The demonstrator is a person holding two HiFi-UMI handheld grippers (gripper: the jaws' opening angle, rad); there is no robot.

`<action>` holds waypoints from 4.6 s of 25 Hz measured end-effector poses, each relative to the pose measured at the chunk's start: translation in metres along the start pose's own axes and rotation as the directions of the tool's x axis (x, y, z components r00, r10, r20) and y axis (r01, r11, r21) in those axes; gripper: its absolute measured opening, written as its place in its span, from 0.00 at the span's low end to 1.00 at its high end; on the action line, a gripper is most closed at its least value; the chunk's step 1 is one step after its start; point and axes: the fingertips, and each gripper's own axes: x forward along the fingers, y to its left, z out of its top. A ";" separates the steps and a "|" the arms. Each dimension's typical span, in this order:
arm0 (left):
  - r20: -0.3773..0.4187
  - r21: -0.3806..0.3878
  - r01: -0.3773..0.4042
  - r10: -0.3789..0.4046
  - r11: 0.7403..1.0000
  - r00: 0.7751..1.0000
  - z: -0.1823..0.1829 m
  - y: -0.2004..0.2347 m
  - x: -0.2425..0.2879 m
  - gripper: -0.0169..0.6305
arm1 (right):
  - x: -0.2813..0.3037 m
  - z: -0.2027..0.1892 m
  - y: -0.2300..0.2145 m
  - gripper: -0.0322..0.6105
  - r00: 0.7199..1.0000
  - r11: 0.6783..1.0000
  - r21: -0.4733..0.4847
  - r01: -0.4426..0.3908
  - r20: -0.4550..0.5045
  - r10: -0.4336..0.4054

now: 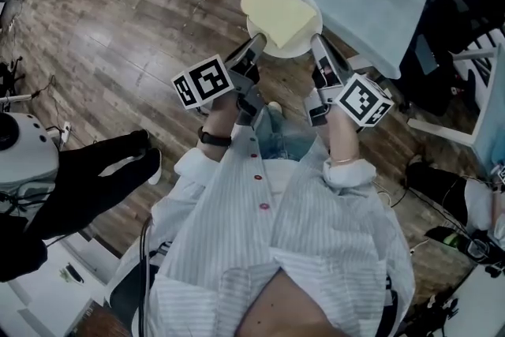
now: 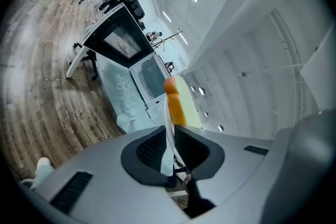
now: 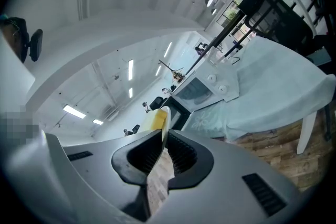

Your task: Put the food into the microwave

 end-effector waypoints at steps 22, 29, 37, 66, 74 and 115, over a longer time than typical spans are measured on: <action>0.025 -0.020 -0.027 0.028 0.999 0.999 0.075 0.029 0.047 0.10 | 0.092 0.032 -0.006 0.14 0.999 0.999 0.020 -0.032 -0.034 0.033; 0.004 -0.015 -0.018 0.018 1.000 1.000 0.112 0.049 0.064 0.10 | 0.134 0.036 -0.009 0.14 1.000 1.000 0.023 -0.010 -0.014 0.010; -0.043 0.004 0.004 -0.004 1.000 0.999 0.161 0.070 0.090 0.10 | 0.187 0.046 -0.009 0.14 0.999 0.999 0.035 0.020 0.025 -0.021; -0.198 0.016 0.042 -0.038 0.999 0.979 0.218 0.098 0.206 0.10 | 0.266 0.102 -0.074 0.14 0.986 0.985 0.109 0.132 0.092 -0.142; -0.165 0.011 0.015 -0.013 1.000 0.986 0.228 0.095 0.229 0.10 | 0.284 0.122 -0.088 0.14 0.992 0.988 0.106 0.108 0.048 -0.113; -0.284 -0.003 -0.040 0.038 0.999 0.958 0.231 0.141 0.264 0.10 | 0.313 0.105 -0.126 0.14 0.974 0.963 0.146 0.225 -0.010 -0.226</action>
